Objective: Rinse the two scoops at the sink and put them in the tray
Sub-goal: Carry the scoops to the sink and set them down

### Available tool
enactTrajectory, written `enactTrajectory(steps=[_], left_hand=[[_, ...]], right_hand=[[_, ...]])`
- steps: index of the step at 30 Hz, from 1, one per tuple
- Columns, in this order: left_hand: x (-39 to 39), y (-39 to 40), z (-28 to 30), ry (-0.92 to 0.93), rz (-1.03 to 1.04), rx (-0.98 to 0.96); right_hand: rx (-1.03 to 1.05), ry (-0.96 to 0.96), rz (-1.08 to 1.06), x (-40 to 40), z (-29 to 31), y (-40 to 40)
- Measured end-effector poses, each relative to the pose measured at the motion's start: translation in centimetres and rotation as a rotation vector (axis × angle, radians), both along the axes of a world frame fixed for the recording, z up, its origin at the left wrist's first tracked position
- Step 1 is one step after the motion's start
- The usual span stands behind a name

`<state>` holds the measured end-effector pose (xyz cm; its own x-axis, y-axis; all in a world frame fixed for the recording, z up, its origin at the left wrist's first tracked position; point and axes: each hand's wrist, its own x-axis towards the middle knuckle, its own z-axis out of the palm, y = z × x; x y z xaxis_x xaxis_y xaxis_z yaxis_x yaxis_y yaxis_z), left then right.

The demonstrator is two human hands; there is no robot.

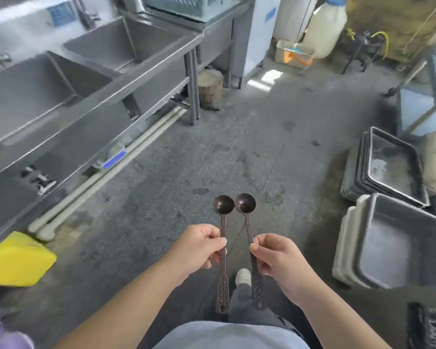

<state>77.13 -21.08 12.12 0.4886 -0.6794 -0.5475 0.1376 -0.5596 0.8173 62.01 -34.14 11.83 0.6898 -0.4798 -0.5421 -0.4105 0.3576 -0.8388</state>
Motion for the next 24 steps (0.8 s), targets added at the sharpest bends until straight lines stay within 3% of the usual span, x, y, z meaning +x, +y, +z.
enactTrajectory(steps=[10,17,24], left_hand=[[7.8,-2.6,1.2,-0.022,0.515,-0.054],[12.2,-0.7,0.8,-0.034,0.792,-0.047],[20.9,2.0,-0.5,-0.033,0.914,-0.042]], right_hand=[[-0.057,-0.033,0.538,16.3,0.3,-9.7],[-0.05,-0.062,0.838,26.7,0.3,-8.7],[-0.044,-0.051,0.971,37.8,-0.1,-5.0]])
